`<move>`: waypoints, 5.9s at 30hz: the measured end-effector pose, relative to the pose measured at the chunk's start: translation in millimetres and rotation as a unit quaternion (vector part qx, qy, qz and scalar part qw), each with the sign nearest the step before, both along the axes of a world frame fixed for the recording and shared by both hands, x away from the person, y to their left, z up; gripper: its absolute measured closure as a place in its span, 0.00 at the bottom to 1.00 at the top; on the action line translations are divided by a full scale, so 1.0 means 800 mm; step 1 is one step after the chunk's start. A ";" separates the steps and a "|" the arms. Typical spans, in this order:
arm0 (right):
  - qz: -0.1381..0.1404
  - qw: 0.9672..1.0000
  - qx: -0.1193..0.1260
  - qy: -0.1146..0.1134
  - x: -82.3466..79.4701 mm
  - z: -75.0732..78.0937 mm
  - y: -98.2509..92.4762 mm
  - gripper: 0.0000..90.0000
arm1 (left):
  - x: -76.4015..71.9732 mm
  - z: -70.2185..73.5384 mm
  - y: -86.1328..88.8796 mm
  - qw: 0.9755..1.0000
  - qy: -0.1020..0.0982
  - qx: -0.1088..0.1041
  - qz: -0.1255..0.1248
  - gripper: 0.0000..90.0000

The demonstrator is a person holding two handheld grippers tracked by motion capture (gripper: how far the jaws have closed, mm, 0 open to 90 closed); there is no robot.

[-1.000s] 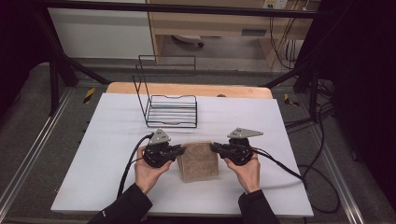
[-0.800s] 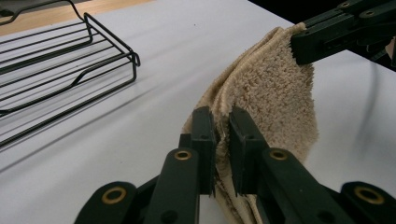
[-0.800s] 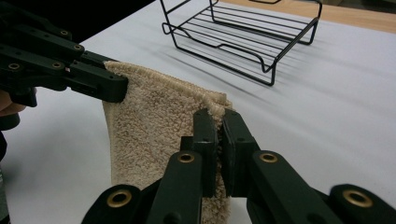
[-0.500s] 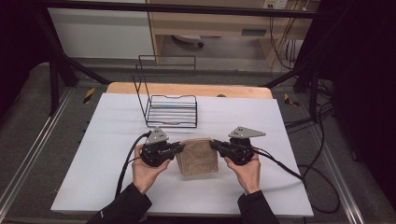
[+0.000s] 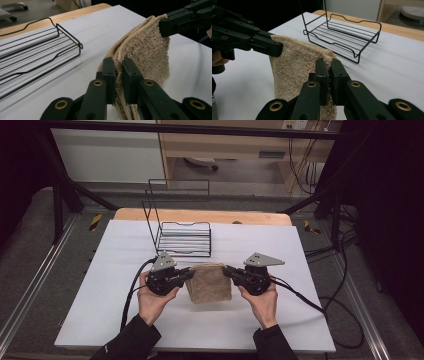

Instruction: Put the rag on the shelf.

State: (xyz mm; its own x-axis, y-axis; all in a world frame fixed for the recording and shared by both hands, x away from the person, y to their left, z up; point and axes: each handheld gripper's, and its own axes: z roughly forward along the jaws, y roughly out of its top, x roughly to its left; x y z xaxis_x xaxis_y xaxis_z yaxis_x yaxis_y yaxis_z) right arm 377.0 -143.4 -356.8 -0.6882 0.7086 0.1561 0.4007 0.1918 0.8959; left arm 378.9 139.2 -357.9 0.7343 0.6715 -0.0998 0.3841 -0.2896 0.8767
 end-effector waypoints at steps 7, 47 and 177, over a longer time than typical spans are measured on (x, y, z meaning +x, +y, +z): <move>0.002 1.000 0.014 -0.015 0.003 0.013 0.012 0.95 | 0.004 0.014 0.013 1.000 -0.010 -0.011 0.011 0.90; -0.010 0.995 0.044 -0.089 0.034 0.083 0.064 0.96 | 0.033 0.079 0.063 0.994 -0.080 -0.057 0.042 0.90; -0.017 0.986 0.029 -0.165 0.168 0.173 0.118 0.95 | 0.147 0.175 0.106 0.985 -0.150 -0.056 0.068 0.91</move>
State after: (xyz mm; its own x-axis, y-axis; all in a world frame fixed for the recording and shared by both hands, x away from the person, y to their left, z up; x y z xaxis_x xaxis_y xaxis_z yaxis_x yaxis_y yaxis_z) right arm 511.5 -49.4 -218.3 -0.6841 0.7287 -0.0307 0.0919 0.1279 0.9875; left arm 496.5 223.9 -217.5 0.6457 0.7630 0.0297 0.1311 -0.1491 0.9801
